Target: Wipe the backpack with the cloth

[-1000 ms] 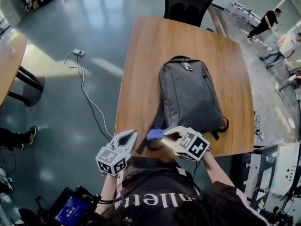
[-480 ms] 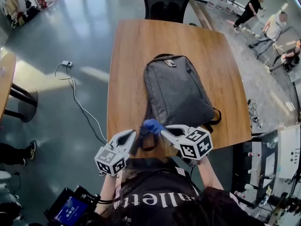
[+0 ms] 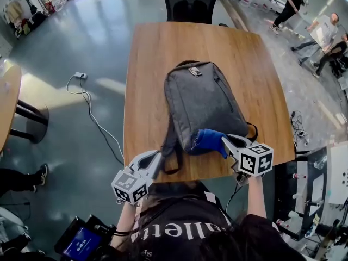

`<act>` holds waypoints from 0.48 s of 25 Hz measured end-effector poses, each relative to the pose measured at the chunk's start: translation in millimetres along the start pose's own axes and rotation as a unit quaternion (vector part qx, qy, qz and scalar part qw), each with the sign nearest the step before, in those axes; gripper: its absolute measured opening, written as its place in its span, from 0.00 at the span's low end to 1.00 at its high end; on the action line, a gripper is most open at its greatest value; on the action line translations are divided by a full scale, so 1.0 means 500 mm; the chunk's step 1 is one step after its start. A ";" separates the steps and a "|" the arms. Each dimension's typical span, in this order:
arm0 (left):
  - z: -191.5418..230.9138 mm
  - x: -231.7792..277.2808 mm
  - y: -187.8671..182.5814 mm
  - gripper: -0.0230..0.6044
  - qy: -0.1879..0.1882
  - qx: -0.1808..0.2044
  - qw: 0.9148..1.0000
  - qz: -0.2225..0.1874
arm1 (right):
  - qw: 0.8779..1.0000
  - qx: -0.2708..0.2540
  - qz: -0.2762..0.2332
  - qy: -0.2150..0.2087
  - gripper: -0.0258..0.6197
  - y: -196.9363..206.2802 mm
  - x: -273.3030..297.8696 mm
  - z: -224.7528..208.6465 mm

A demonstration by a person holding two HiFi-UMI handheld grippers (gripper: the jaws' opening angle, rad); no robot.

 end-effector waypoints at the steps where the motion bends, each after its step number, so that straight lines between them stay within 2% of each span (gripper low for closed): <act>1: -0.006 0.003 -0.005 0.04 0.002 0.004 1.000 0.000 | 1.000 0.008 -0.006 0.013 0.13 0.001 -0.012 -0.022; 7: -0.042 0.036 -0.042 0.04 0.023 0.016 1.000 -0.008 | 0.994 0.048 -0.033 0.089 0.13 0.016 -0.079 -0.147; 12: -0.068 0.089 -0.053 0.04 0.046 0.031 0.998 0.009 | 0.987 0.077 -0.039 0.136 0.13 0.034 -0.120 -0.242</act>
Point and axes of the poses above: the fingertips, and each gripper's own axes: x forward along the fingers, z to its left, y out of its underside, the point moved 8 cm from there along -x, backward along the fingers, and after that the axes turned 12 degrees about z, right-handed, at the moved point
